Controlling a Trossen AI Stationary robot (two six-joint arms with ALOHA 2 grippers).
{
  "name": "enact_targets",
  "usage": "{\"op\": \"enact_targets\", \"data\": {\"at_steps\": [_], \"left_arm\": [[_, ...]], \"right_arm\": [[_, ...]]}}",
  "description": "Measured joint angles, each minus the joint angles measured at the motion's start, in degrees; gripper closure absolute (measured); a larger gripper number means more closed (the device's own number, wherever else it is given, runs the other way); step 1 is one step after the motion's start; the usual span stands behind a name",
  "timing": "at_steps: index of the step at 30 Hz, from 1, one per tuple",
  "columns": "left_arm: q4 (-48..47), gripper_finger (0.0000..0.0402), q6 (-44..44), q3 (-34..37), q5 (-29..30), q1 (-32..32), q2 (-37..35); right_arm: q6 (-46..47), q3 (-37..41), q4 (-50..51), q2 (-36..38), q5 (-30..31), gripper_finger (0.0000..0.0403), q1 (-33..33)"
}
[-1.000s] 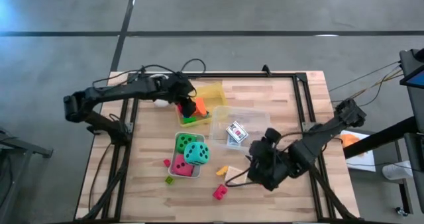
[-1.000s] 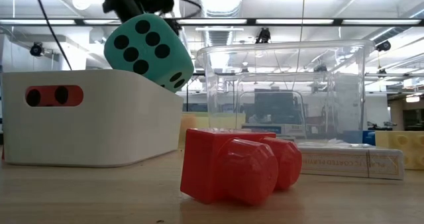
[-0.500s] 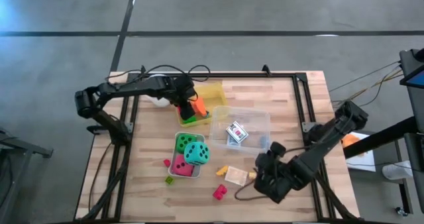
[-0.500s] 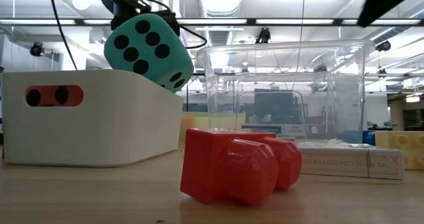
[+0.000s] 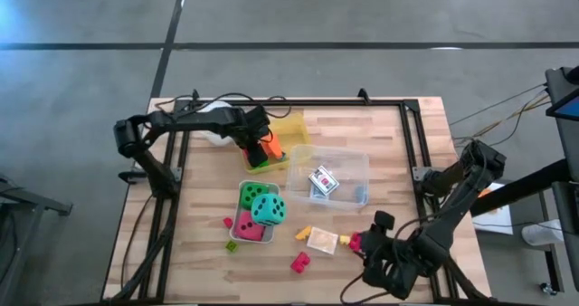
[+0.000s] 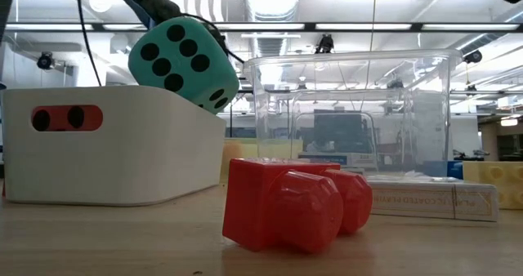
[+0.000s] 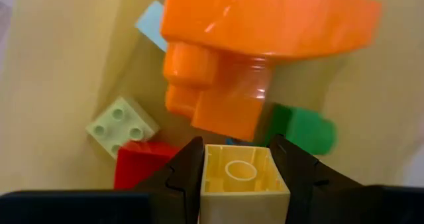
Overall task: Pick & Place Toys
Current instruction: Put the yellow game piece into the yellow bin
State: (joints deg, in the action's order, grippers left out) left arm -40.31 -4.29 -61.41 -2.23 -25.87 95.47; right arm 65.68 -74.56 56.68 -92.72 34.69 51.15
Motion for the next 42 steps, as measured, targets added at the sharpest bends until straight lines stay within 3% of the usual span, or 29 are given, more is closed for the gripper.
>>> {"op": "enact_targets", "data": {"at_steps": [21, 39, 42], "left_arm": [[-0.4, 0.0274, -0.6, -0.1, -1.7, 0.3, 3.7], [-1.0, 0.0274, -2.1, 0.0, -3.8, 0.3, 3.7], [-1.2, 0.0251, -2.1, 0.0, -3.8, 0.3, 3.7]], "right_arm": [[-11.5, 0.8, -2.2, -5.7, 0.2, 0.0186, -0.6], [-11.1, 0.8, -2.7, -5.6, 0.0, 0.0186, -0.5], [-11.1, 0.8, -2.8, -5.6, -0.1, 0.0186, -0.5]]}}
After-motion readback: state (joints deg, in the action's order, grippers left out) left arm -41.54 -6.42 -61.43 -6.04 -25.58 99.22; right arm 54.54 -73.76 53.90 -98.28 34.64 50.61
